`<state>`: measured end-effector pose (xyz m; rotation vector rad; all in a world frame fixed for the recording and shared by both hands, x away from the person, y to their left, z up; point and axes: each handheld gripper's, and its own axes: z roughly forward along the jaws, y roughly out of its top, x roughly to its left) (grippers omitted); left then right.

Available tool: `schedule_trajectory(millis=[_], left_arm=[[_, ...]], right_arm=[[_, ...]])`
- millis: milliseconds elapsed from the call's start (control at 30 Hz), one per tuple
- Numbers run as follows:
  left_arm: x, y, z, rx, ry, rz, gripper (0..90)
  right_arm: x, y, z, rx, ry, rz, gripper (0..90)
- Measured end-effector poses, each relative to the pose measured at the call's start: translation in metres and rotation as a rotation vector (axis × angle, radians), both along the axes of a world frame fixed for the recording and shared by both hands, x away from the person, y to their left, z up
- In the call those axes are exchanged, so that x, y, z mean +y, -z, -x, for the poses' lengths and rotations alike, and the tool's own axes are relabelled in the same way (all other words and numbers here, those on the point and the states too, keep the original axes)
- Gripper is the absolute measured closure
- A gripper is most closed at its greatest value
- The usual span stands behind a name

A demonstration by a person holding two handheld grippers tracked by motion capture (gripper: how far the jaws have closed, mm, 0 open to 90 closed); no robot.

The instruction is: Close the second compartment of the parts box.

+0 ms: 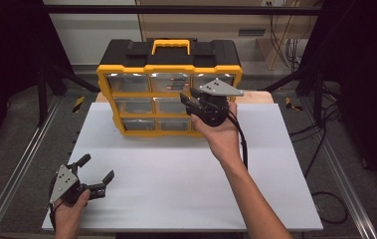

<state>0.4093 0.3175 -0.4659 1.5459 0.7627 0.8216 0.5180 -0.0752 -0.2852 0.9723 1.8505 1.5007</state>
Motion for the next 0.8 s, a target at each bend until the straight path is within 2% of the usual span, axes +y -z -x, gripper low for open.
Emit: schedule_trajectory(millis=[100,200,267,500,800], left_arm=[[0.0,0.0,0.0,0.001,0.0,0.0,0.6],[0.0,0.0,0.0,0.001,0.0,0.0,0.6],[0.0,0.0,0.0,0.001,0.0,0.0,0.6],[0.001,0.0,0.0,0.003,-0.002,0.0,0.6],[0.0,0.001,0.0,0.003,-0.002,-0.004,0.6]], right_arm=[[-0.001,0.0,0.0,0.006,0.007,0.006,48.0],[-0.005,0.001,-0.001,0.033,0.023,0.002,37.2],[-0.009,0.002,0.0,0.024,0.044,0.002,31.0],[-0.024,0.008,0.001,0.041,0.075,-0.003,9.4],[-0.049,0.008,0.01,0.028,0.09,-0.013,7.0]])
